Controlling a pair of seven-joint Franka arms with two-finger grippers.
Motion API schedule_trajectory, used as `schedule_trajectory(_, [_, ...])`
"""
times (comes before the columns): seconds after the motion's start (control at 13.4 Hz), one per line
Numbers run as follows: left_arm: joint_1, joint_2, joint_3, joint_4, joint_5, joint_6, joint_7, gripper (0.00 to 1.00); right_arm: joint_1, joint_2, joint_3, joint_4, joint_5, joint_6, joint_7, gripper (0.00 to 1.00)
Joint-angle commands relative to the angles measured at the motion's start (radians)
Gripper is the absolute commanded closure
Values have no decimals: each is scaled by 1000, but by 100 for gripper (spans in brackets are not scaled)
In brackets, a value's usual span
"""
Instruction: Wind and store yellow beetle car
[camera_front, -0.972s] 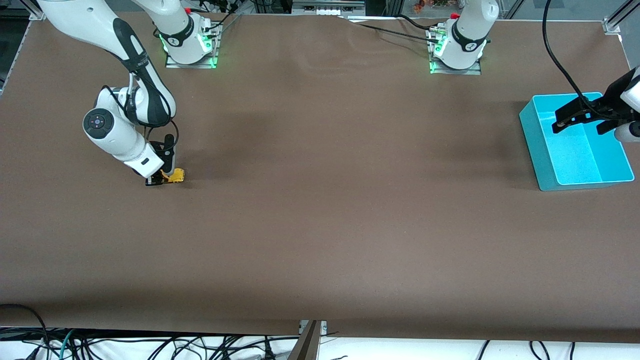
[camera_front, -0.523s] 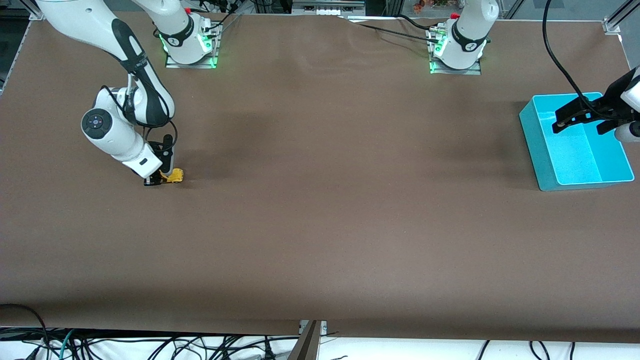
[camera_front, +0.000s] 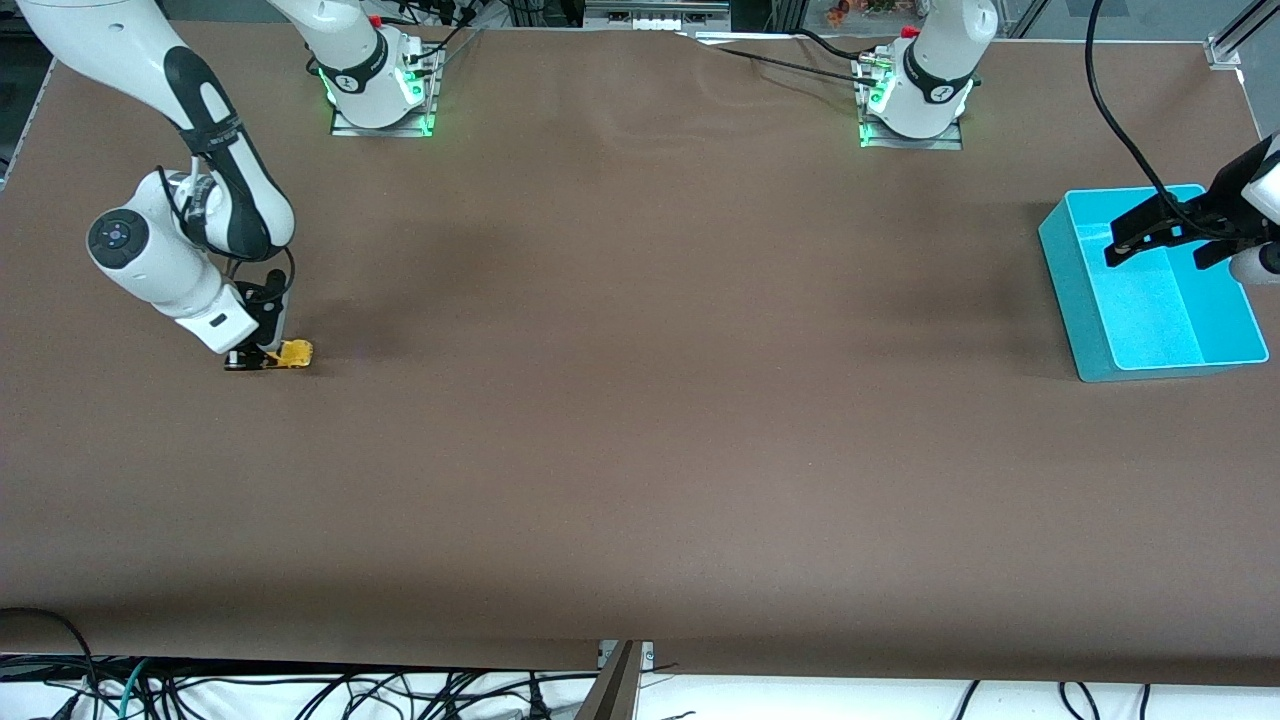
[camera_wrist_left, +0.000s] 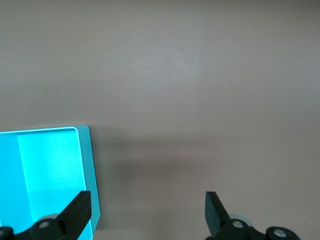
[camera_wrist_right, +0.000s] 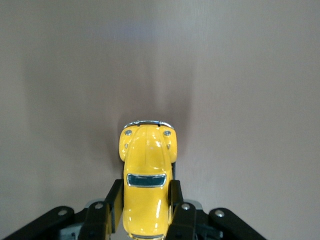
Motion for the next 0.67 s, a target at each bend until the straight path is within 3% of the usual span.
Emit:
schedule_trajectory(0.0, [0, 10, 1, 29, -2, -19, -10, 0, -75, 76, 8, -9, -2, 70, -64, 68])
schedule_trajectory(0.37, [0, 10, 1, 29, -2, -19, -10, 0, -112, 94, 10, 6, -4, 76, -104, 66])
schedule_trajectory(0.52, [-1, 10, 1, 29, -3, -19, -10, 0, -110, 91, 18, 9, -1, 76, -104, 1])
schedule_trajectory(0.6, [-1, 10, 1, 29, -2, -19, -10, 0, -107, 85, 21, 14, -1, 73, -103, 0])
